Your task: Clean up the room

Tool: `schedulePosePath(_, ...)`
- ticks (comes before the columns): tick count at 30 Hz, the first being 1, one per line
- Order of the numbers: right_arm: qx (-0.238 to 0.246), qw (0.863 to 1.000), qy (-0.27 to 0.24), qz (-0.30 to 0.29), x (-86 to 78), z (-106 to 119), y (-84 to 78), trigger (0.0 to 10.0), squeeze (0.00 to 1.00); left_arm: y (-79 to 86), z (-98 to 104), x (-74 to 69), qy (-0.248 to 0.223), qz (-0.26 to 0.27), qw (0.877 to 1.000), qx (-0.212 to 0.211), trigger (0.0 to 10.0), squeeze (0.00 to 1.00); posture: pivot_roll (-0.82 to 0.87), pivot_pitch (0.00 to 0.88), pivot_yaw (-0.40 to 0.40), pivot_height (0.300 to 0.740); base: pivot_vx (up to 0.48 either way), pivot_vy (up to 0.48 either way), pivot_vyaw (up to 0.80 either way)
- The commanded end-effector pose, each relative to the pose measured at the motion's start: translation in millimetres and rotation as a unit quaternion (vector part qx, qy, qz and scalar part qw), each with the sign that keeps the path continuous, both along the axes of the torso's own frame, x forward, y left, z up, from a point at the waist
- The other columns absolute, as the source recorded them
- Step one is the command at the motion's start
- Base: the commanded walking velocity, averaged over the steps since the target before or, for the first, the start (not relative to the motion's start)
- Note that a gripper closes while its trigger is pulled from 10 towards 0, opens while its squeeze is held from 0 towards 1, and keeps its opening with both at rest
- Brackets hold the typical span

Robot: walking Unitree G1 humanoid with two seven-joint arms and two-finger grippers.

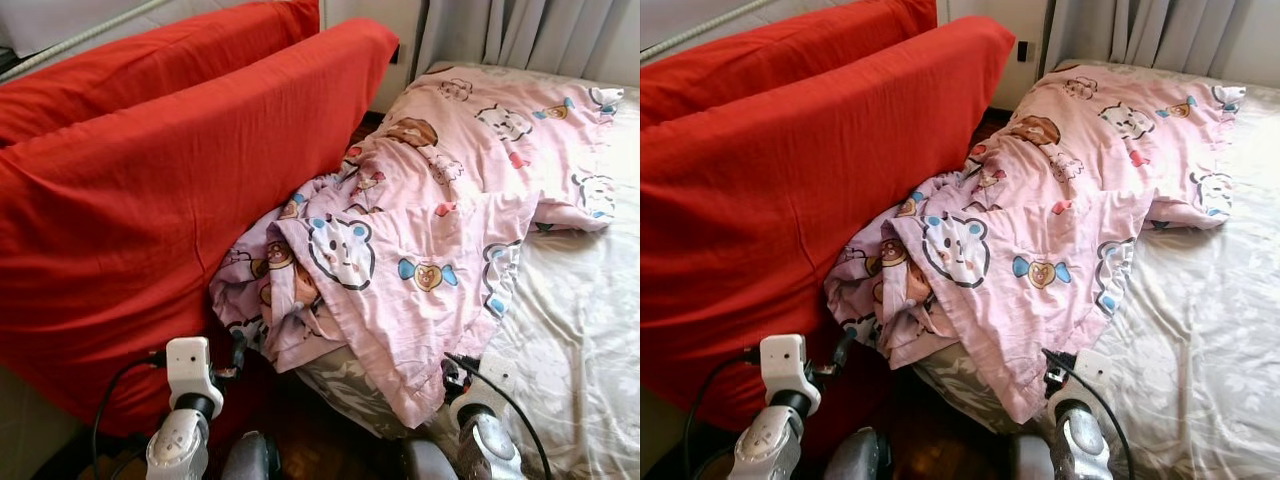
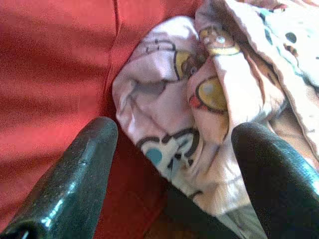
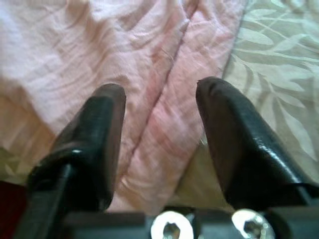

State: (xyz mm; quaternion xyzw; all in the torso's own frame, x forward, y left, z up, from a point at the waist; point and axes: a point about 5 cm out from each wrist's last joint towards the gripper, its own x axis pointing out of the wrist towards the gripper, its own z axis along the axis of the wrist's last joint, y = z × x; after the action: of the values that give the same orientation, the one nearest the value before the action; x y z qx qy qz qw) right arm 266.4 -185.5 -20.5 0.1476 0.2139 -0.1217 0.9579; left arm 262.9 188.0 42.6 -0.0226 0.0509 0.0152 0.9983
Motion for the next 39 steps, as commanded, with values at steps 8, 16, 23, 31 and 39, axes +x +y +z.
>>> schedulePosePath(8, 0.008, 1.0, 0.016, -0.003, 4.4, 0, 2.0, 10.0, 0.0, 1.8, 9, -4.4, -0.011, -0.005, 1.0, 0.013, 10.0, 0.0, 0.0, 0.236, 0.061, 0.626, 0.0, 0.0, 0.0)
schedulePosePath(16, 0.008, 1.0, 0.014, 0.002, 12.1, 6, 0.6, 10.0, 0.0, 0.9, 14, -21.1, -0.016, -0.005, 1.0, 0.014, 10.0, 0.0, 0.03, 0.285, 0.057, 0.626, 0.0, 0.0, 0.0)
schedulePosePath(23, 0.017, 1.0, 0.002, 0.027, 21.4, 13, 5.3, 10.0, 0.0, -0.3, 26, -35.7, -0.022, -0.005, 1.0, 0.016, 10.0, 0.0, 0.06, 0.325, 0.056, 0.626, 0.0, 0.0, 0.0)
schedulePosePath(31, 0.011, 1.0, -0.004, 0.004, 27.8, 19, 0.8, 10.0, 0.0, 3.2, 27, -46.0, -0.004, -0.001, 1.0, 0.021, 10.0, 0.0, 0.07, 0.348, 0.058, 0.626, 0.0, 0.0, 0.0)
schedulePosePath(39, 0.005, 0.999, -0.026, -0.03, 24.6, 21, -9.5, 10.0, 0.95, 3.4, 28, -47.9, 0.003, 0.002, 1.0, 0.022, 10.0, 0.0, 0.06, 0.348, 0.054, 0.626, 0.0, 0.0, 0.0)
